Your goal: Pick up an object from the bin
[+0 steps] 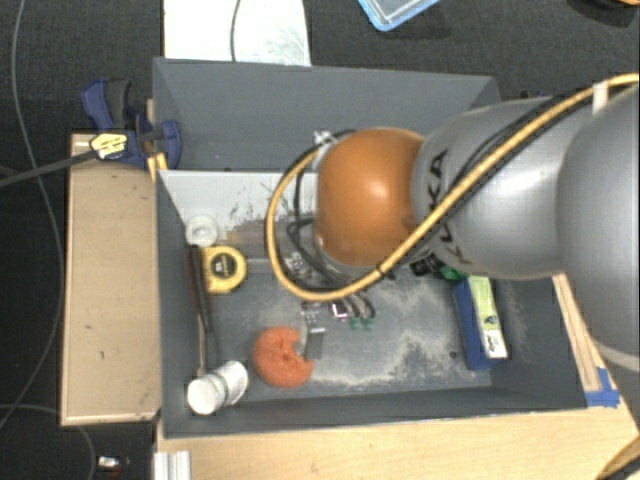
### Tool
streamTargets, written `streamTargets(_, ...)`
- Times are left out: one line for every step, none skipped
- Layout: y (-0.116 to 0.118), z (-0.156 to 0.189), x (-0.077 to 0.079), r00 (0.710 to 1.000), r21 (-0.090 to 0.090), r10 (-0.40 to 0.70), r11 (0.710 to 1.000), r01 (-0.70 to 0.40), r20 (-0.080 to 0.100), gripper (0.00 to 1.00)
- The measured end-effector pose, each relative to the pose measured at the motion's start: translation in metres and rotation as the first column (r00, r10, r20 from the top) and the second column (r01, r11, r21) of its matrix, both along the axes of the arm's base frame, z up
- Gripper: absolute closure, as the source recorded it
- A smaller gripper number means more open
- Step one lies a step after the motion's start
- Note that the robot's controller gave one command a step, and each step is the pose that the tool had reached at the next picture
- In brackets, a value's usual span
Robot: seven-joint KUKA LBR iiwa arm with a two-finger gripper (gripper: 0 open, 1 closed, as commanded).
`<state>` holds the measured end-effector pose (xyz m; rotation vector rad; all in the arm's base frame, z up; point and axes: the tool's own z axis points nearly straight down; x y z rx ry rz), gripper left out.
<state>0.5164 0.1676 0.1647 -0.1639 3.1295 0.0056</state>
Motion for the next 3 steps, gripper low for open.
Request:
streamTargets(-0.017, -0.032, -0.027, 1.000, -0.003, -0.013, 1.000, 0.013, -0.010, 0.00)
streamTargets(-0.024, -0.079, -0.034, 0.998, 0.002, -0.066, 0.998, 0.066, 0.003, 0.00)
streamTargets(-0.019, -0.089, -0.032, 0.976, 0.002, -0.216, 0.976, 0.216, -0.001, 0.00)
